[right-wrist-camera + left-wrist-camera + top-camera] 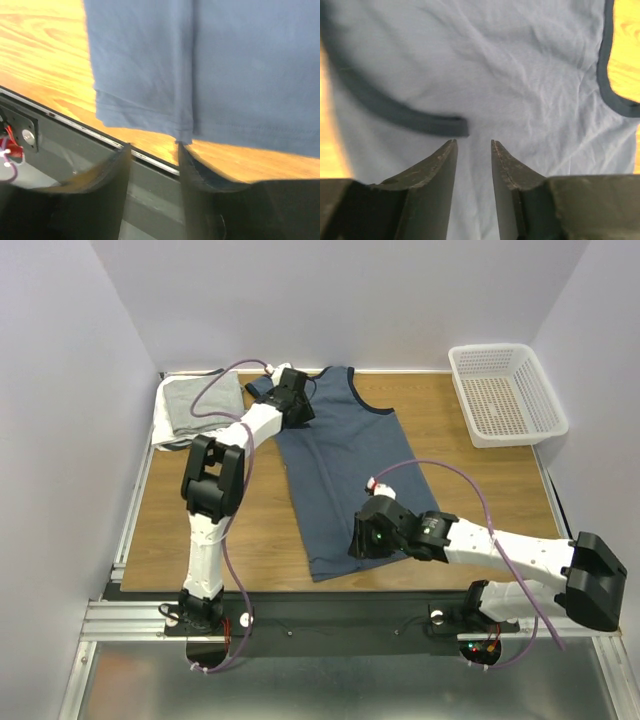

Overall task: Fold and stack the tank tops
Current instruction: Fold the tank top

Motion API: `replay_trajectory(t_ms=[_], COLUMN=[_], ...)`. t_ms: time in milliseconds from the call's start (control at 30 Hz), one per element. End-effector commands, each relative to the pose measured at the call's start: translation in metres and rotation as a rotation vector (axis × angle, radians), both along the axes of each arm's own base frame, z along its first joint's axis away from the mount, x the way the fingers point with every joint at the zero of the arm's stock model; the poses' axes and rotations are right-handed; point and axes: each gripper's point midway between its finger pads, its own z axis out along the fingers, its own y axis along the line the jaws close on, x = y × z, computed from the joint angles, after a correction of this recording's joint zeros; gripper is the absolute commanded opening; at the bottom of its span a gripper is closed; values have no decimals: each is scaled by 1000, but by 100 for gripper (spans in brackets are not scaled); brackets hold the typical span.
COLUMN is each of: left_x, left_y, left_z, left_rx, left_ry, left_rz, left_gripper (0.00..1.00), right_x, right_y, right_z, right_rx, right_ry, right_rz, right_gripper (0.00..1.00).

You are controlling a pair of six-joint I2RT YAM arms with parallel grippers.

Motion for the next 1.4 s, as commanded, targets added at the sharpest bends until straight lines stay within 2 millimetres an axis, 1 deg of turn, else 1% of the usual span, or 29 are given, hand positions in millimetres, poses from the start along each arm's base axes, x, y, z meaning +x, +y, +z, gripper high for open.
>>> replay_trajectory(t_ms=[0,33,67,100,133,167,200,267,300,333,367,400,467,500,567,633,700,733,767,800,867,900,967,1033,1100,1133,1233,1300,1367], left_x=[-7,-10,-9,-16,-16,-17,-17,-14,-11,-9,-8,-5,-4,-3,-5,-6,-3,-5,-3,2,2,6,14,16,20,21,24,24,24], left_y=[63,75,98,103,110,111,109,102,92,87,80,78,79,80,83,86,87,88,94,94,96,97,98,99,97,96,95,96,96], left_z=[97,95,91,75,67,59,43,29,15,9,4,-7,-17,-24,-33,-43,-44,-52,-55,-56,-62,-61,-56,-58,-58,-56,-55,-53,-53], left_rx=[-42,-51,-57,-64,-78,-62,-51,-51,-71,-75,-96,-93,-78,-69,-50,-34,-25,-19,8,12,26,38,39,47,45,42,41,45,50], left_ry=[-169,-169,-169,-138,-115,-100,-68,-48,-17,-13,0,14,28,41,61,82,83,107,109,111,131,132,117,124,125,121,119,115,111], left_rz=[188,218,263,251,240,233,198,147,99,68,39,29,28,32,43,51,54,56,80,81,87,93,102,106,99,97,93,92,88], left_gripper=[41,40,40,39,39,38,38,39,39,39,39,39,39,39,39,39,39,37,35,31,24,18,13,6,0,0,0,0,0], right_x=[20,20,20,19,19,17,16,14,10,12,12,10,11,10,7,1,-3,-7,-9,-13,-17,-22,-27,-32,-34,-34,-33,-31,-29], right_y=[21,29,36,49,56,62,77,91,97,105,108,110,113,113,112,112,110,108,106,102,98,96,95,93,91,91,88,87,88], right_z=[40,32,31,39,24,20,25,21,6,8,2,-9,-15,-23,-29,-35,-40,-44,-46,-48,-49,-51,-48,-48,-50,-51,-58,-61,-57], right_rx=[-40,-78,-90,-84,-135,-145,-145,-166,-207,-204,-222,-249,-274,-296,-312,-327,-339,-353,-361,-379,-389,-397,-393,-397,-402,-408,-429,-444,-438], right_ry=[-145,-143,-150,-169,-158,-152,-175,-187,-177,-185,-183,-177,-186,-180,-173,-166,-160,-151,-145,-144,-141,-132,-130,-127,-120,-121,-115,-116,-126], right_rz=[32,54,71,105,138,152,190,231,267,276,291,303,311,318,333,350,357,365,365,370,372,381,386,397,399,399,388,380,370], right_gripper=[34,33,31,30,29,29,28,28,28,28,28,28,31,32,37,37,37,37,37,37,37,37,37,37,32,27,22,15,13])
